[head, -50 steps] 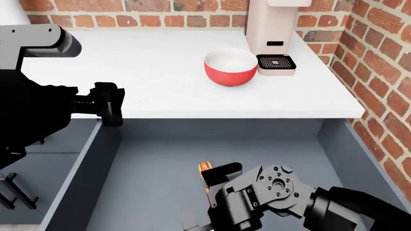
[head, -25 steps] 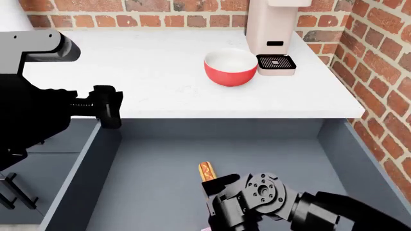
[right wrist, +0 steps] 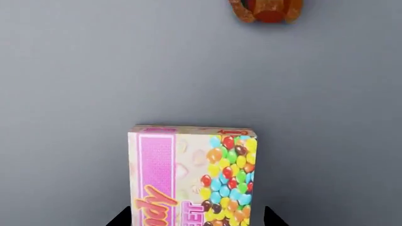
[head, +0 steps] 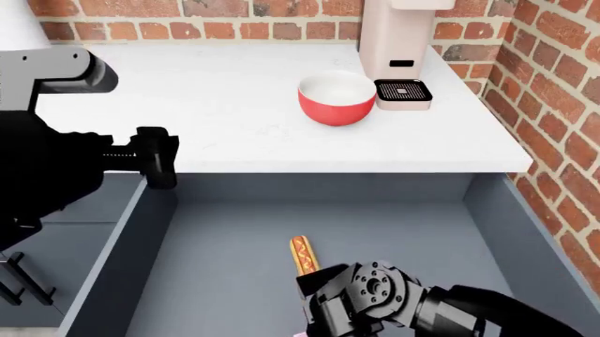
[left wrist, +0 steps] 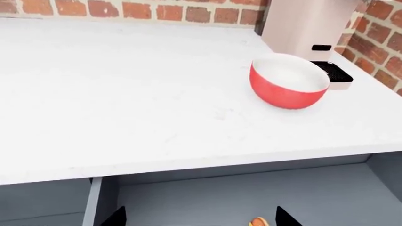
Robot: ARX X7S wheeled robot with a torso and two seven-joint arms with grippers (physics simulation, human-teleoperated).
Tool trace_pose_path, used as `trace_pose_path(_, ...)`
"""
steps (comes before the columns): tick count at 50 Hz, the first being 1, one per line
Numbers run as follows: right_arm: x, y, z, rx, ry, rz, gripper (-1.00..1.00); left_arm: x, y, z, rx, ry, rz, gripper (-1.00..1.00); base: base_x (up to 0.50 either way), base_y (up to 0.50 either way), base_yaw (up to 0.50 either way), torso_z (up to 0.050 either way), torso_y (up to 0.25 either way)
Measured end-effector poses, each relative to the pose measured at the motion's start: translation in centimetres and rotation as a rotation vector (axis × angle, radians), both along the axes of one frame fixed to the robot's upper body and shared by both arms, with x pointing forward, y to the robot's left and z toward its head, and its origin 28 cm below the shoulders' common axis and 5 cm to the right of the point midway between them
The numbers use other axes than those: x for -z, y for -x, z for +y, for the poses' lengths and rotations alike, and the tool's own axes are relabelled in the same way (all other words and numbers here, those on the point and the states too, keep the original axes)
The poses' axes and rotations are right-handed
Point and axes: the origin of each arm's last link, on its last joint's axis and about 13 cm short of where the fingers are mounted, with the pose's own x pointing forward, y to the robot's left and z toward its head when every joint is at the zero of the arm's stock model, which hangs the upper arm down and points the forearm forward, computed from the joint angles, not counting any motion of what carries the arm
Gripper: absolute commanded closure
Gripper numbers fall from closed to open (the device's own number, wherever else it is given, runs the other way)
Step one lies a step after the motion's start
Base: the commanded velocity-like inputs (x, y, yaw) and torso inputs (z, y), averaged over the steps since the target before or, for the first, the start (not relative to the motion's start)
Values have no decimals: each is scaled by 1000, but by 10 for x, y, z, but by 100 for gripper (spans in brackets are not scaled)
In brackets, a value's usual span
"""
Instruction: Place the bar in the bowl and close the drawer.
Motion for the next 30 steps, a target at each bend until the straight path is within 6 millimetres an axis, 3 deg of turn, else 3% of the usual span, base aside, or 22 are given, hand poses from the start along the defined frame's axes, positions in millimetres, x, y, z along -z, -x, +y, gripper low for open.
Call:
trace_pose_path(26,4,-2,1,-37,7,11,-100,2,-1,1,-2,2,7,-100,0,0,0,0,0)
trace_pose_path(27,4,-2,1,-38,7,10,100,2,-1,1,-2,2,7,-100,0,0,0,0,0)
trace_pose_path(30,4,-3,1,-35,11,8,100,2,-1,1,-2,2,8,-100,0,0,0,0,0)
